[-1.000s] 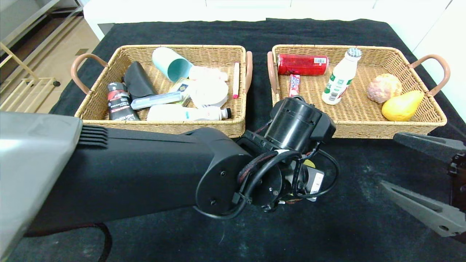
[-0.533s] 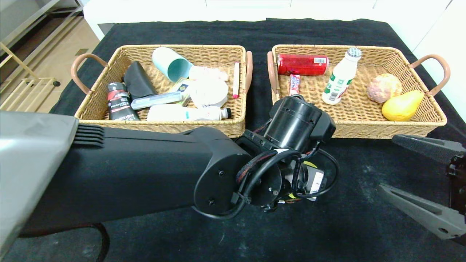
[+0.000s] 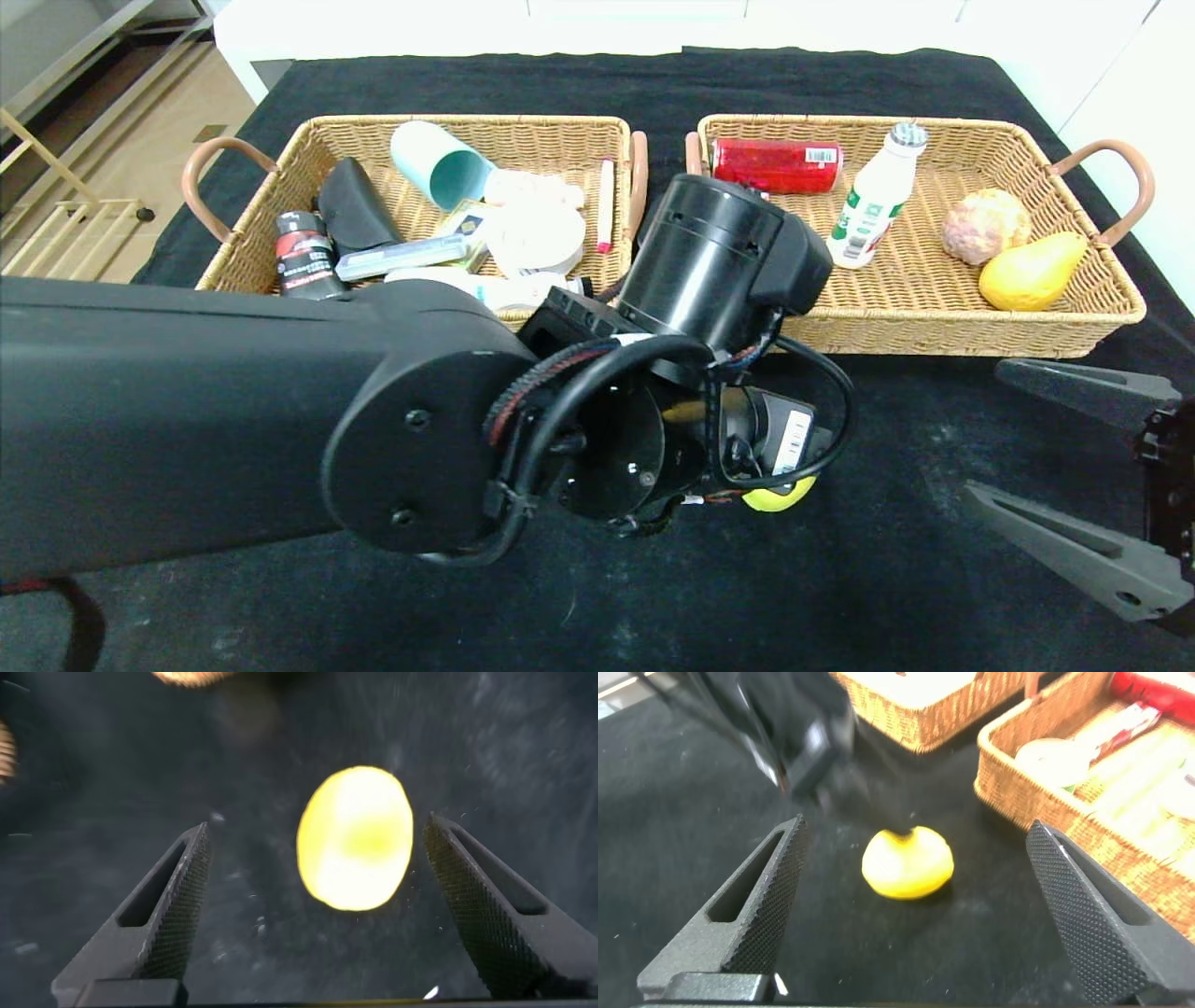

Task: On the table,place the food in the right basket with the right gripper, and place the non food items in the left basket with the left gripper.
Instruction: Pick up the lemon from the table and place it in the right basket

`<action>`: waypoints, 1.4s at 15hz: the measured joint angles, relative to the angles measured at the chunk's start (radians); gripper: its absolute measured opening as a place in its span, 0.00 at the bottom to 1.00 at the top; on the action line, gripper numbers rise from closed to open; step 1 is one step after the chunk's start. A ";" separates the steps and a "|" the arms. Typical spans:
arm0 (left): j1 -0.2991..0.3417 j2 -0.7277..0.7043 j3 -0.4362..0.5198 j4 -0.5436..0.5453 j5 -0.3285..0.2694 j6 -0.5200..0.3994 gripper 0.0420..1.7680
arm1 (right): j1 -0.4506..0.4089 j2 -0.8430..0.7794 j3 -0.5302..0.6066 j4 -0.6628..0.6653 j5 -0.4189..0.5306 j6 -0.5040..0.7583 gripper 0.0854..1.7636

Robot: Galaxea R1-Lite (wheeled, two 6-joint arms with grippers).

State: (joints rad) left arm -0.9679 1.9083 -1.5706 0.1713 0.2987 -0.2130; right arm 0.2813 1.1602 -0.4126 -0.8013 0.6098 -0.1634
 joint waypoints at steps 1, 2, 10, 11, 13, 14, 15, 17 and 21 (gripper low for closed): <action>0.004 -0.026 0.007 0.000 0.000 0.006 0.93 | -0.001 -0.001 -0.007 0.018 0.000 0.000 0.97; 0.007 -0.050 0.013 0.000 -0.001 0.012 0.93 | -0.002 -0.001 -0.013 0.031 -0.001 0.000 0.97; 0.113 -0.276 0.390 -0.333 -0.097 0.218 0.96 | 0.008 0.032 -0.109 0.195 -0.093 0.014 0.97; 0.141 -0.301 0.454 -0.409 -0.140 0.249 0.96 | 0.009 0.038 -0.110 0.199 -0.098 0.014 0.97; 0.200 -0.356 0.577 -0.566 -0.239 0.286 0.96 | 0.016 0.044 -0.113 0.223 -0.115 0.014 0.97; 0.221 -0.383 0.627 -0.621 -0.272 0.309 0.96 | 0.019 0.046 -0.120 0.255 -0.118 0.014 0.97; 0.239 -0.413 0.679 -0.662 -0.296 0.335 0.96 | 0.020 0.046 -0.129 0.284 -0.120 0.014 0.97; 0.271 -0.470 0.780 -0.700 -0.329 0.366 0.96 | 0.023 0.045 -0.145 0.307 -0.123 0.035 0.97; 0.356 -0.567 0.946 -0.716 -0.447 0.371 0.96 | 0.036 0.050 -0.169 0.312 -0.153 0.078 0.97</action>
State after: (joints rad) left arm -0.6123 1.3411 -0.6243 -0.5449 -0.1481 0.1583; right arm 0.3174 1.2102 -0.5819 -0.4891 0.4568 -0.0851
